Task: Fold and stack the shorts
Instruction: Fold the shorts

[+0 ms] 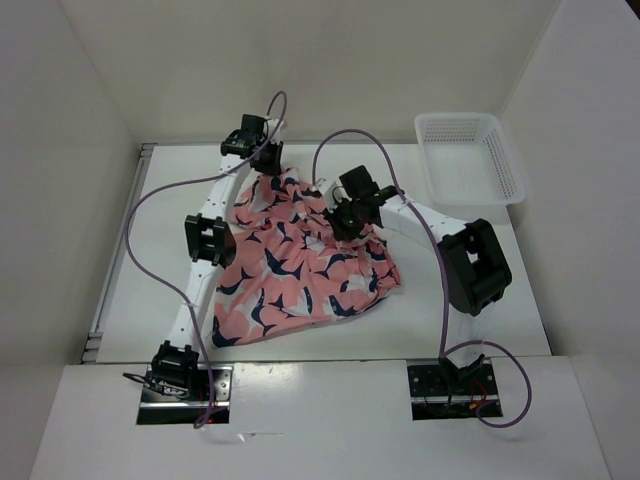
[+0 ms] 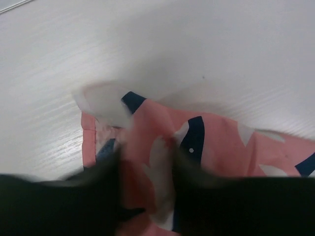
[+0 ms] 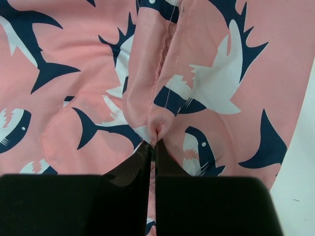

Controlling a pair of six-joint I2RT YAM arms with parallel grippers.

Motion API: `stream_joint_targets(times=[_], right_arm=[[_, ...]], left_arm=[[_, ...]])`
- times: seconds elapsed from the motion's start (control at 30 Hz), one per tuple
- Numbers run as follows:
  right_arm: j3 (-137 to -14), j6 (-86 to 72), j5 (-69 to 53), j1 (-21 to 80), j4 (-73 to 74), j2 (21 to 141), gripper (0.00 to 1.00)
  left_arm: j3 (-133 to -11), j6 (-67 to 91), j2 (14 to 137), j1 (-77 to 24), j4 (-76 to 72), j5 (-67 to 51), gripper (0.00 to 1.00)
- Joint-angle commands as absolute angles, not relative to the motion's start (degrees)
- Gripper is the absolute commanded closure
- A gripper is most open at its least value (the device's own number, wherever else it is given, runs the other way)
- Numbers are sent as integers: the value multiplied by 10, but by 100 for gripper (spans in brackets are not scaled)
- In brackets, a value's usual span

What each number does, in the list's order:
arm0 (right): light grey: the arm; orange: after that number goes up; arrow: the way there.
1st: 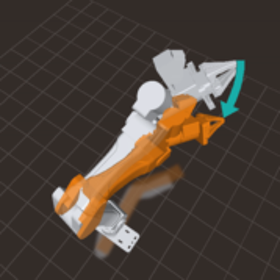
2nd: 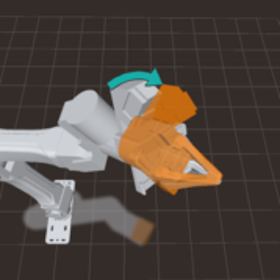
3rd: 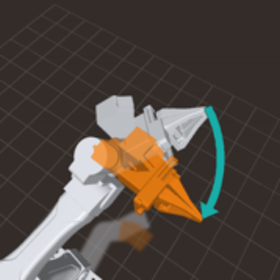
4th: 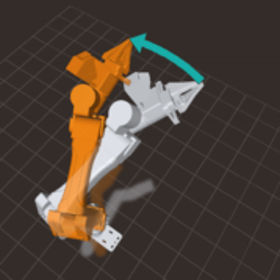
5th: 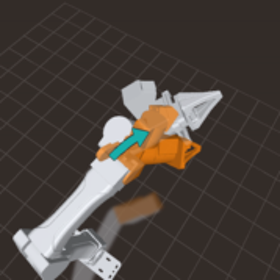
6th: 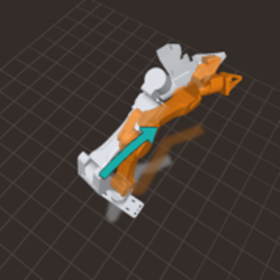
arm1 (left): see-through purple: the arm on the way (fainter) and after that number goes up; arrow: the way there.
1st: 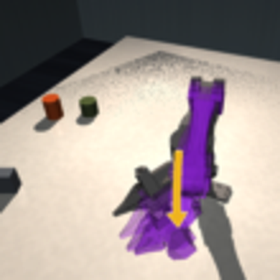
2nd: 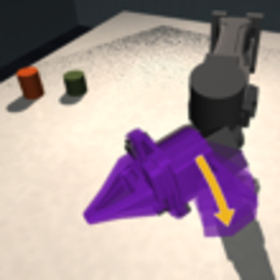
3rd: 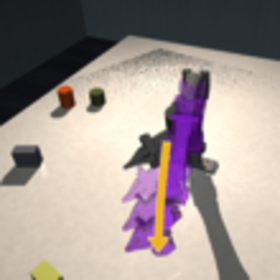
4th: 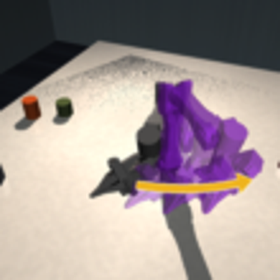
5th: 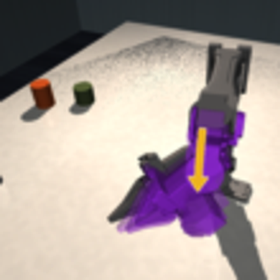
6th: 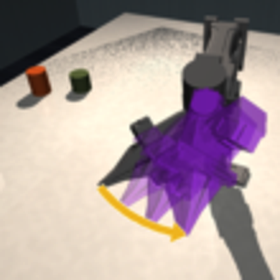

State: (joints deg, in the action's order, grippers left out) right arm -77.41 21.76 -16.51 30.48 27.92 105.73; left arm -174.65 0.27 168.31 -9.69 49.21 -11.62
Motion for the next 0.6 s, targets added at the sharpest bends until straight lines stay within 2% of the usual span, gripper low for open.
stream_joint_targets(times=[0.0,0.07,0.1,0.27,0.4,0.57], right_arm=[[-775,221,-149,309,276,1027,100],[-781,215,-142,303,271,1032,100],[-781,210,-142,303,271,1032,100],[-799,200,-103,265,244,1037,100],[-813,239,-89,249,243,1032,100],[-818,259,-89,236,264,991,100]], left_arm=[[-1744,0,1703,-101,500,-120,77],[-1744,0,1703,-101,500,-112,97],[-1744,0,1703,-101,505,-112,100],[-1796,0,1675,-87,505,-112,100],[-1796,0,1573,-74,496,-98,100],[-1796,0,1487,-68,607,-86,100]])
